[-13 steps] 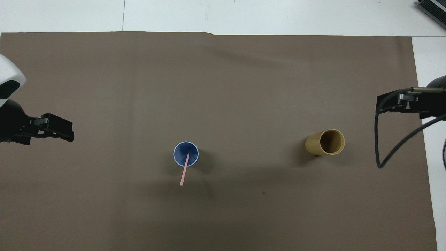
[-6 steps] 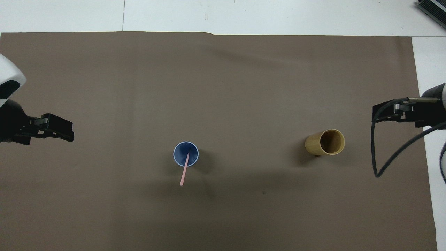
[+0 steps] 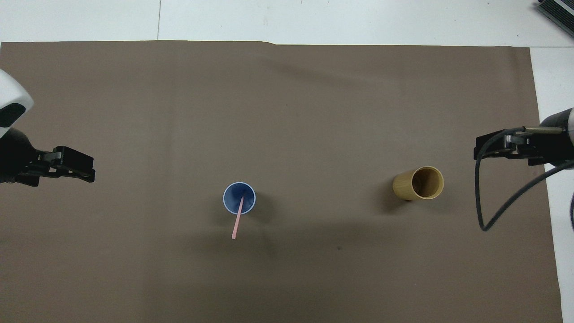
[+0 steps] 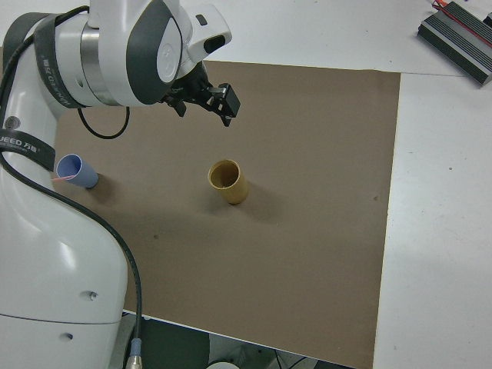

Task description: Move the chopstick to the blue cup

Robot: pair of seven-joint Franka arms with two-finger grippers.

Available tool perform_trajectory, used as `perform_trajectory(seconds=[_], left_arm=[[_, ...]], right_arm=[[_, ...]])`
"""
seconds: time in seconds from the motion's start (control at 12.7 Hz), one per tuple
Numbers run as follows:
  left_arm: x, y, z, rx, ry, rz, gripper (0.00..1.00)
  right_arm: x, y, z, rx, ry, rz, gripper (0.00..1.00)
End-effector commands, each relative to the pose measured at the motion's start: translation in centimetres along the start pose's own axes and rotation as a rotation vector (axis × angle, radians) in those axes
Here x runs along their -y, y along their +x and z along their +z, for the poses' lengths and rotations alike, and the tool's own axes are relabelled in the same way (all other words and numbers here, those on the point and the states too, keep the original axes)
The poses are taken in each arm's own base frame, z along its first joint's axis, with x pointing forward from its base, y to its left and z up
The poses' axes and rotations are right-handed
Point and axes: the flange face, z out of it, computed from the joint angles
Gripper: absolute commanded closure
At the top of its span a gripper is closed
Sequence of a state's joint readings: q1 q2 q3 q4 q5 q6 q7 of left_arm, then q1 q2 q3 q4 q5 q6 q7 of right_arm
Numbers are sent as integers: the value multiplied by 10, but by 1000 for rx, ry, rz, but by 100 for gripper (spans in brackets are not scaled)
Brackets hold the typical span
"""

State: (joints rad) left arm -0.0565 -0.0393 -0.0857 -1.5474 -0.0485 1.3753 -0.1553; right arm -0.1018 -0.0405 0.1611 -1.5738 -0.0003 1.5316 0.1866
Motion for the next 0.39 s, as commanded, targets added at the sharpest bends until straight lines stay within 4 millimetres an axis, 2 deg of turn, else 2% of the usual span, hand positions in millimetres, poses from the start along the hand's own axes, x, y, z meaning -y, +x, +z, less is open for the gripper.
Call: perform_trajectory(seconds=[0.0,0.31], left_arm=[[4,-3,-4,7,-14,-5,0],[4,-4,-4,9,-14,-5,0]], right_arm=[[-1,-5,-4,-12,20,7,0],[-1,-2,-9,-25,25,4,0]])
